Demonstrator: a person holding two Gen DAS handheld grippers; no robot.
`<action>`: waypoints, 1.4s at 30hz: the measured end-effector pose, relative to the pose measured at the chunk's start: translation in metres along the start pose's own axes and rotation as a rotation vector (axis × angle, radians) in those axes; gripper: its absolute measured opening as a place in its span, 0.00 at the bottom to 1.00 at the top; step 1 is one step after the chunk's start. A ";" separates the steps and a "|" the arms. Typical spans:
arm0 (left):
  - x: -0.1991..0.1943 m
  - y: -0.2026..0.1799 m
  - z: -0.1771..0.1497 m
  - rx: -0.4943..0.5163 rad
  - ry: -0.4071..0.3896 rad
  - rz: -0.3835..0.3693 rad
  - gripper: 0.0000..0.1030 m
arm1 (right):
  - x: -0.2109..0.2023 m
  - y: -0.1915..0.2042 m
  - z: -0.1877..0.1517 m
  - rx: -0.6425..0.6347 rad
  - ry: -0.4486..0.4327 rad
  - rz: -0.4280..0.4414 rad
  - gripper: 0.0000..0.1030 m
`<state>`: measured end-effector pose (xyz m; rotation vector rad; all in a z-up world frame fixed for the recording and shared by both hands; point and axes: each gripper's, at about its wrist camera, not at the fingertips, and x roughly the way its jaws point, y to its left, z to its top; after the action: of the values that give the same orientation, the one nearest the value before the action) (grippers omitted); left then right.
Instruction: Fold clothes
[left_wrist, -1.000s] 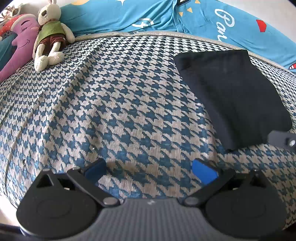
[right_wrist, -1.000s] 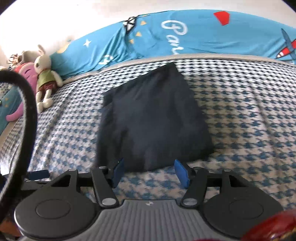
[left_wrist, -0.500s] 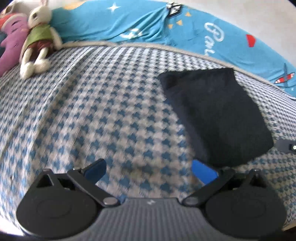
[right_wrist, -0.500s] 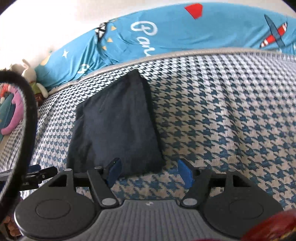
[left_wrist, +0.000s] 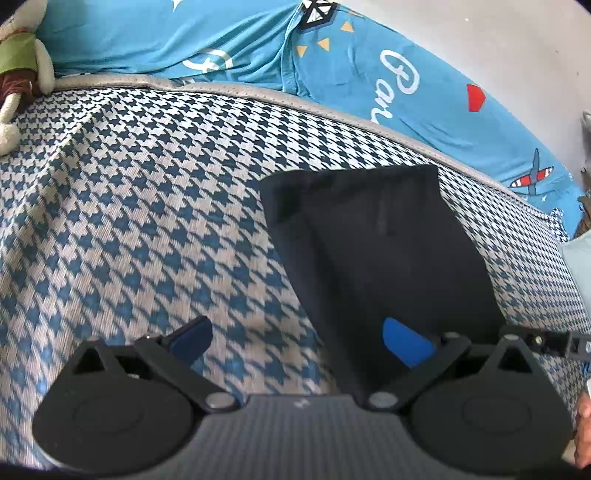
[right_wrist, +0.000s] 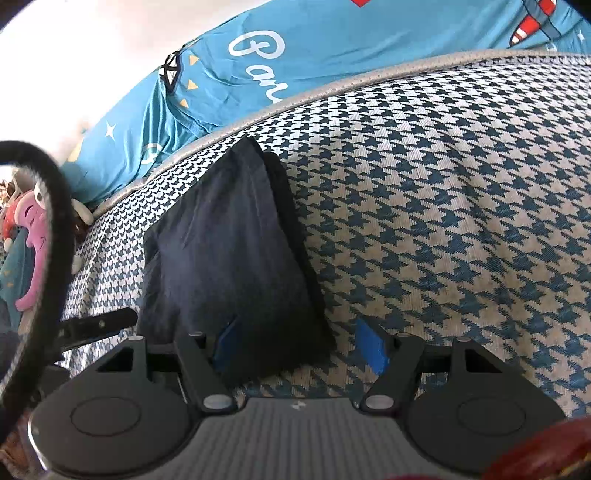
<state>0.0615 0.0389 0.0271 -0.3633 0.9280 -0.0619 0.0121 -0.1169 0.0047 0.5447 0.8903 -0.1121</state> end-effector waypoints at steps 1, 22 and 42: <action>0.003 0.002 0.004 -0.008 0.002 -0.003 1.00 | 0.002 -0.001 0.001 0.008 0.003 0.001 0.66; 0.050 -0.002 0.052 0.061 -0.016 -0.068 1.00 | 0.028 0.007 0.008 0.014 0.021 0.029 0.68; 0.049 -0.004 0.058 0.111 -0.067 -0.146 0.68 | 0.035 0.008 0.011 0.020 -0.012 0.024 0.35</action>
<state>0.1371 0.0409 0.0221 -0.3275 0.8275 -0.2326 0.0445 -0.1105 -0.0133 0.5726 0.8718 -0.1024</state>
